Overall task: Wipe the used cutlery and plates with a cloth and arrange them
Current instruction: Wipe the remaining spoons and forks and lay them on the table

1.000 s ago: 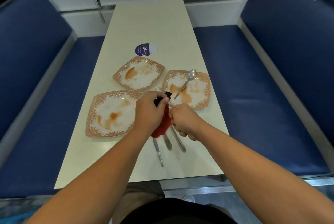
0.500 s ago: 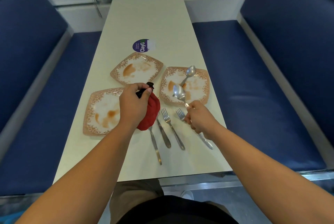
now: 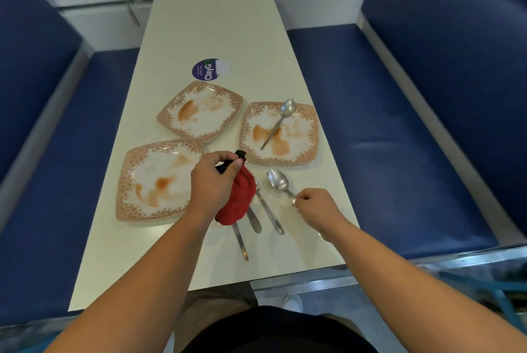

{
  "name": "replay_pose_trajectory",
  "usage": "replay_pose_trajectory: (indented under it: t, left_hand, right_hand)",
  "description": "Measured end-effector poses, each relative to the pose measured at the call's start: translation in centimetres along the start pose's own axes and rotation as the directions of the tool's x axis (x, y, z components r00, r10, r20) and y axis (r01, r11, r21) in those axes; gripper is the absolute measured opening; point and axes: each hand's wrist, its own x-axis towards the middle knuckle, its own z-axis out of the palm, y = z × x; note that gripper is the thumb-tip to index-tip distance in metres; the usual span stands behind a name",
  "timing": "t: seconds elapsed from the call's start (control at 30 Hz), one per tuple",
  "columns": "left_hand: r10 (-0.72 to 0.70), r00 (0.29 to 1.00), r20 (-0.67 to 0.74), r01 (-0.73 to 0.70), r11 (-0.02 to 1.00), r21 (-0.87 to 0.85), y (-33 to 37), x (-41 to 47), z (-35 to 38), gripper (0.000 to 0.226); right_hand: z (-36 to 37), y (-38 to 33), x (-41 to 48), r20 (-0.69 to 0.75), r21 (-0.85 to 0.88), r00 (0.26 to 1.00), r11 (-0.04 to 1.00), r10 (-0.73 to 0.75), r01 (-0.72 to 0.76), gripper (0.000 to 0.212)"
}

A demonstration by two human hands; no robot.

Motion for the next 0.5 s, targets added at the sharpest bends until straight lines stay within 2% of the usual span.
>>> replay_pose_trajectory:
  t: [0.1, 0.3, 0.4, 0.5]
  left_hand:
    - [-0.001, 1.0, 0.016, 0.001, 1.0, 0.003, -0.1, -0.1, 0.2, 0.005]
    - [-0.006, 1.0, 0.017, 0.006, 1.0, -0.005, -0.2, -0.4, -0.1, 0.004]
    - [-0.014, 1.0, 0.021, 0.014, 1.0, -0.01, -0.1, -0.4, -0.2, 0.004]
    - [-0.019, 1.0, 0.016, 0.019, 1.0, -0.023, 0.2, -0.4, -0.2, 0.006]
  right_hand:
    - [0.5, 0.3, -0.3, -0.008, -0.081, 0.999, 0.996, -0.033, 0.032, 0.025]
    - [1.0, 0.0, -0.5, 0.013, -0.378, 0.995, 0.921, -0.096, 0.094, 0.036]
    - [1.3, -0.1, -0.5, 0.013, -0.516, 0.991, 0.848, -0.135, 0.122, 0.018]
    - [1.5, -0.3, -0.4, 0.011, -0.581, 0.991, 0.805, -0.134, 0.116, 0.016]
